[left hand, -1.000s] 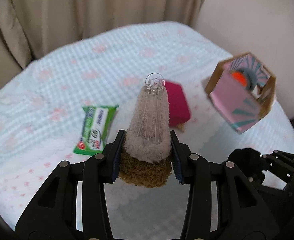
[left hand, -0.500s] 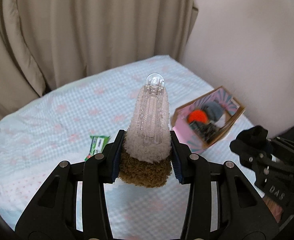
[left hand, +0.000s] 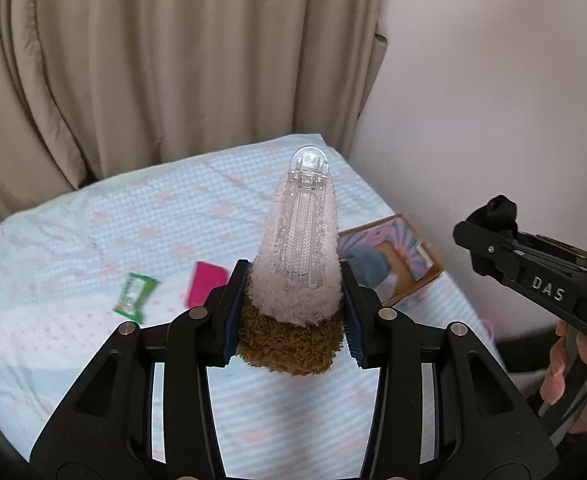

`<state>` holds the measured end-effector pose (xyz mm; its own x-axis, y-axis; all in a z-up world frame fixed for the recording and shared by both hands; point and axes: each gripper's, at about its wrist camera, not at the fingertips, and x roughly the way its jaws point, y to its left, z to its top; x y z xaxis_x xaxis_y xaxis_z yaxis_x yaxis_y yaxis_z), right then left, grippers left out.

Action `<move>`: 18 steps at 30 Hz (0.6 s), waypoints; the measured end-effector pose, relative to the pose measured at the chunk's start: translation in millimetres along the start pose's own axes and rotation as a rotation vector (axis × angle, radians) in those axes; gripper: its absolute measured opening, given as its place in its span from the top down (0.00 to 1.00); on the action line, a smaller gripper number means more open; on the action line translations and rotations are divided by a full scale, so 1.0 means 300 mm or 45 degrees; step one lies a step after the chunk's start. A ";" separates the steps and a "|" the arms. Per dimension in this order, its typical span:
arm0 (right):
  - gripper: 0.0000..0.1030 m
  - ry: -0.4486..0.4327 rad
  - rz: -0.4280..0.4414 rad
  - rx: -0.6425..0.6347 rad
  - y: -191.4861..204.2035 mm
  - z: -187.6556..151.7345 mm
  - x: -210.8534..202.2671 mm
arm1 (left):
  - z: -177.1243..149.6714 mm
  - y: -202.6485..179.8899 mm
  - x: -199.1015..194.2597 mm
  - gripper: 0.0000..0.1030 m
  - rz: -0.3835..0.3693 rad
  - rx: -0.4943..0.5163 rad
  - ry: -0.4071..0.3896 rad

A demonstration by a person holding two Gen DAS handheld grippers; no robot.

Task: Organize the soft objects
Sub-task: 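Carry the scrunchie and fluffy toy in both tools over the cardboard box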

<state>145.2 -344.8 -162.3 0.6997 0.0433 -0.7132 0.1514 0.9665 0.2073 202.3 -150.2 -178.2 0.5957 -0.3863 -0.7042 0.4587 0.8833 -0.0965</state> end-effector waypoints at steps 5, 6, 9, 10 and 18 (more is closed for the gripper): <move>0.76 0.068 0.022 -0.031 -0.191 0.056 0.071 | 0.010 -0.172 0.134 0.62 -0.007 -0.071 0.054; 0.76 0.083 0.020 -0.038 -0.225 0.065 0.093 | 0.008 -0.201 0.169 0.62 -0.011 -0.078 0.072; 0.76 0.133 0.027 -0.038 -0.322 0.081 0.177 | 0.002 -0.273 0.284 0.62 -0.012 -0.080 0.131; 0.76 0.145 0.029 -0.035 -0.351 0.082 0.201 | -0.002 -0.285 0.316 0.62 -0.011 -0.080 0.148; 0.76 0.289 0.058 -0.015 -0.506 0.069 0.472 | -0.043 -0.322 0.631 0.62 -0.007 -0.125 0.311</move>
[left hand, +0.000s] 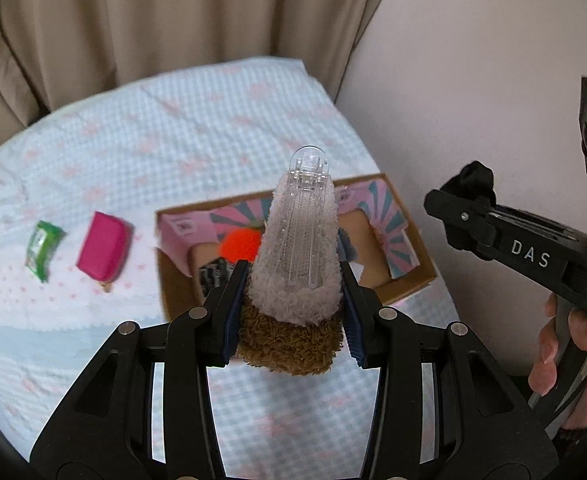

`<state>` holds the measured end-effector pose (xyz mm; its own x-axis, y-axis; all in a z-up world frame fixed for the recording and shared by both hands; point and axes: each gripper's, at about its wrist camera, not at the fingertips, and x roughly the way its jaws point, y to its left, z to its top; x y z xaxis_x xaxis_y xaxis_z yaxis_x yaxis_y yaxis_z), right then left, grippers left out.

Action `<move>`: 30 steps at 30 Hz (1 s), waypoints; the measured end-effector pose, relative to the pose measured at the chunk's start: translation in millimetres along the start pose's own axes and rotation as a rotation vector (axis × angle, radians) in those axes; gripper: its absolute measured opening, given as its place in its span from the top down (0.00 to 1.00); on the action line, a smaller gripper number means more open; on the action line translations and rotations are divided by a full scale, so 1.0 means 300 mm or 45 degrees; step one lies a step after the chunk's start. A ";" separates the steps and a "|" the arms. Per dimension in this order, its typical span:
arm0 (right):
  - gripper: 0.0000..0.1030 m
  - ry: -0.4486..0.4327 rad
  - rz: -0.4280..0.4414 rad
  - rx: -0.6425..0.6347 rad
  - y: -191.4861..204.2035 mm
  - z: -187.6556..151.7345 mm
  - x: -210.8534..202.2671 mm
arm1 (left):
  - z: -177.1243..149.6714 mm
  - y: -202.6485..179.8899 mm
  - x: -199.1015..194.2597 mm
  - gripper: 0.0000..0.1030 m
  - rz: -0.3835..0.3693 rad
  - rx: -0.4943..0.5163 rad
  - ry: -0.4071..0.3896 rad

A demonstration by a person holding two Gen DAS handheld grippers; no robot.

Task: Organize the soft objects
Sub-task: 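Carry the scrunchie and fluffy toy in both tools over the cardboard box, then open both tools to drop the scrunchie and fluffy toy into the box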

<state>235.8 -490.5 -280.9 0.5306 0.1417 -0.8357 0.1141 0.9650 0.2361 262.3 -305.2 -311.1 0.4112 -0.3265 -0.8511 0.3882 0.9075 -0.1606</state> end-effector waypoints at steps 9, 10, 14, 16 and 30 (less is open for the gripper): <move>0.76 0.172 0.003 0.023 -0.119 -0.020 0.263 | 0.008 -0.022 0.301 0.62 0.039 -0.018 0.151; 0.76 0.196 0.009 0.031 -0.131 -0.034 0.283 | 0.007 -0.020 0.320 0.62 0.042 -0.013 0.163; 0.76 0.234 0.016 0.050 -0.156 -0.064 0.315 | 0.000 -0.023 0.374 0.62 0.050 0.015 0.203; 0.73 0.255 0.042 0.082 -0.169 -0.072 0.323 | 0.000 -0.027 0.374 0.56 0.050 0.024 0.201; 0.01 0.225 0.125 0.150 -0.155 -0.067 0.287 | -0.041 0.015 0.289 0.00 0.139 0.074 0.210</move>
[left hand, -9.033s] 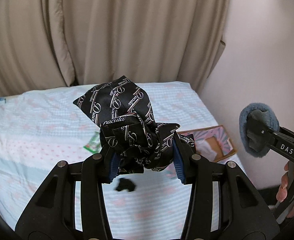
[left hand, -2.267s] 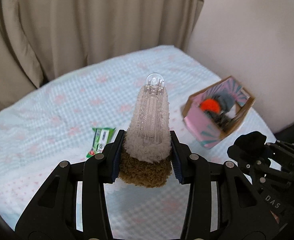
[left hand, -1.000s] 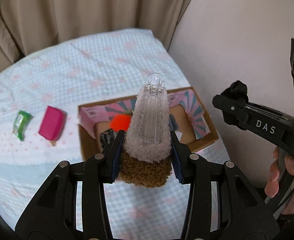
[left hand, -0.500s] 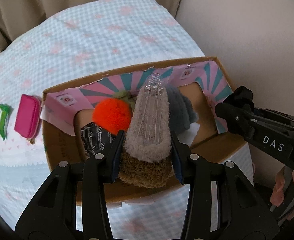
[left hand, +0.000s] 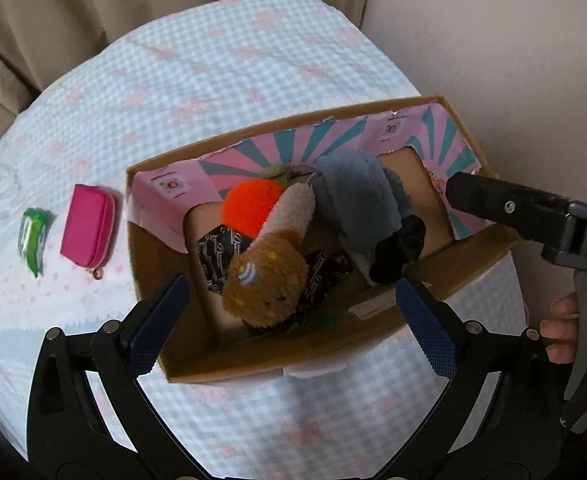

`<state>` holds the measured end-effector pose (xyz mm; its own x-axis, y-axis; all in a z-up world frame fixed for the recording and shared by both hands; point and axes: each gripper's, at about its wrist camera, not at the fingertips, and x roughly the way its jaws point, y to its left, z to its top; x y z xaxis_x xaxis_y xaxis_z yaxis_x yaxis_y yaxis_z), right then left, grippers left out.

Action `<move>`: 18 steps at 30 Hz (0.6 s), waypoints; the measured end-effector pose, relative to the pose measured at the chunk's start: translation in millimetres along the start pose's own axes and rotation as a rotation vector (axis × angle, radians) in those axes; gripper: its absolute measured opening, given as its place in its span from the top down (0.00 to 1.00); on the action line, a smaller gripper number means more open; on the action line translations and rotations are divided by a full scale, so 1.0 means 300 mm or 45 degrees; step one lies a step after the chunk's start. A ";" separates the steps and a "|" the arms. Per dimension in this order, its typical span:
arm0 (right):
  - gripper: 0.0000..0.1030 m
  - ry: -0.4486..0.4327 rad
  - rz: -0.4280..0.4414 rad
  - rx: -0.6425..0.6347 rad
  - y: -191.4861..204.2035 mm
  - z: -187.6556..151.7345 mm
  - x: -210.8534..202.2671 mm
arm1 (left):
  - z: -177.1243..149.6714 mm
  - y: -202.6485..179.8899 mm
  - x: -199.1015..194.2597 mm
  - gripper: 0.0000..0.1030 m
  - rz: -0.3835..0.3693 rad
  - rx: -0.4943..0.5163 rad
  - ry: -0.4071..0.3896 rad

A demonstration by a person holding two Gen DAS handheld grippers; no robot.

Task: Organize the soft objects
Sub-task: 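Open both tools to drop the scrunchie and fluffy toy into the box, then withdraw both tools toward the pink pouch and green wipes pack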

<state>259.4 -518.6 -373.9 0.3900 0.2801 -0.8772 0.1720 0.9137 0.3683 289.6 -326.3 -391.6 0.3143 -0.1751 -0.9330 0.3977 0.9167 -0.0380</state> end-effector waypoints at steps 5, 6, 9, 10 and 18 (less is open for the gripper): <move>0.01 -0.014 -0.008 -0.023 0.026 -0.008 -0.041 | 0.005 0.001 -0.077 0.00 -0.007 -0.002 -0.049; 0.01 -0.011 -0.003 -0.022 0.031 -0.010 -0.049 | 0.004 0.005 -0.095 0.00 -0.012 -0.006 -0.061; 0.01 -0.005 0.005 -0.021 0.049 -0.016 -0.088 | -0.002 0.025 -0.166 0.00 -0.035 -0.037 -0.104; 0.01 -0.019 0.008 -0.032 0.065 -0.019 -0.114 | -0.005 0.033 -0.191 0.00 -0.037 -0.046 -0.118; 0.01 -0.197 -0.038 -0.191 0.234 -0.059 -0.347 | -0.071 0.122 -0.473 0.00 -0.015 -0.124 -0.305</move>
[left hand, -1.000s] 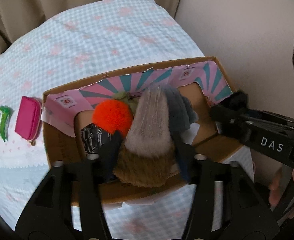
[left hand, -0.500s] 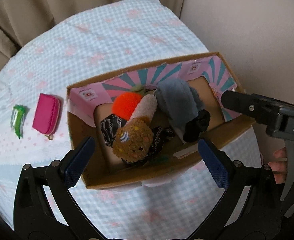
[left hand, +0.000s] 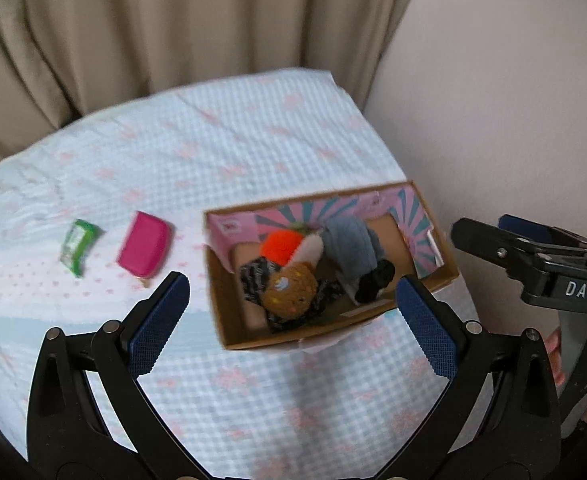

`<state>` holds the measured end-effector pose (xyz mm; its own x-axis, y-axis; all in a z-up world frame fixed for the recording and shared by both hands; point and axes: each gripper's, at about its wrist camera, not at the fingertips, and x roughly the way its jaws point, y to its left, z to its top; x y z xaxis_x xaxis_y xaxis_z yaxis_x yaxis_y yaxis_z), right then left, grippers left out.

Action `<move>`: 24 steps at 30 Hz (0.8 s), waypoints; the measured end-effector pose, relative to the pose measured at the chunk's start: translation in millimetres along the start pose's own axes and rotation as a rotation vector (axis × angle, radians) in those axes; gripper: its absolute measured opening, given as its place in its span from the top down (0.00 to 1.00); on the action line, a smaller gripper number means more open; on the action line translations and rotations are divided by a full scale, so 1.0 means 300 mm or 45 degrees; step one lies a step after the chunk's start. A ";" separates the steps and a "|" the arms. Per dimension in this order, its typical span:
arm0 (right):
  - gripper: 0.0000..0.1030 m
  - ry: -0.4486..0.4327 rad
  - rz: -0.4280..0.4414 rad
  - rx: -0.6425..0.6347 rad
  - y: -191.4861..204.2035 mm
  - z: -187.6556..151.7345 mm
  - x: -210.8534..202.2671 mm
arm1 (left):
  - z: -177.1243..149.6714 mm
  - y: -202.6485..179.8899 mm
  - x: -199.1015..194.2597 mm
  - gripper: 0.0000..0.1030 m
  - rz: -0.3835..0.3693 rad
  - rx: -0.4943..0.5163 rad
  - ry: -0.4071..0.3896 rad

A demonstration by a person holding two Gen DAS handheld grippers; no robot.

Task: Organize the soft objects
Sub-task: 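Withdraw both tools toward the pink pouch and green wipes pack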

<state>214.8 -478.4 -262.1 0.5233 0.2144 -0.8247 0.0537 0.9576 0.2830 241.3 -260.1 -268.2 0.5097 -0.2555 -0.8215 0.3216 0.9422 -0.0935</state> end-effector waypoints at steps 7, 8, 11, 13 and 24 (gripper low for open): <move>0.01 -0.138 -0.040 -0.108 0.184 -0.009 -0.229 | -0.021 0.108 -0.302 0.00 0.035 -0.065 -0.168; 0.01 -0.163 -0.048 -0.120 0.212 -0.015 -0.260 | -0.028 0.132 -0.358 0.00 0.046 -0.070 -0.199; 0.01 -0.228 -0.065 -0.159 0.305 -0.039 -0.350 | -0.046 0.196 -0.476 0.00 0.059 -0.080 -0.263; 0.01 -0.270 -0.076 -0.183 0.369 -0.062 -0.404 | -0.062 0.250 -0.553 0.00 0.059 -0.085 -0.304; 0.01 -0.414 -0.145 -0.168 0.713 -0.179 -0.516 | -0.143 0.626 -0.779 0.00 0.082 -0.058 -0.387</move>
<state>99.5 -296.4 -100.3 0.7642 0.0528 -0.6429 0.0282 0.9930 0.1151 148.3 -14.1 -118.0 0.7452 -0.2416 -0.6215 0.2485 0.9655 -0.0773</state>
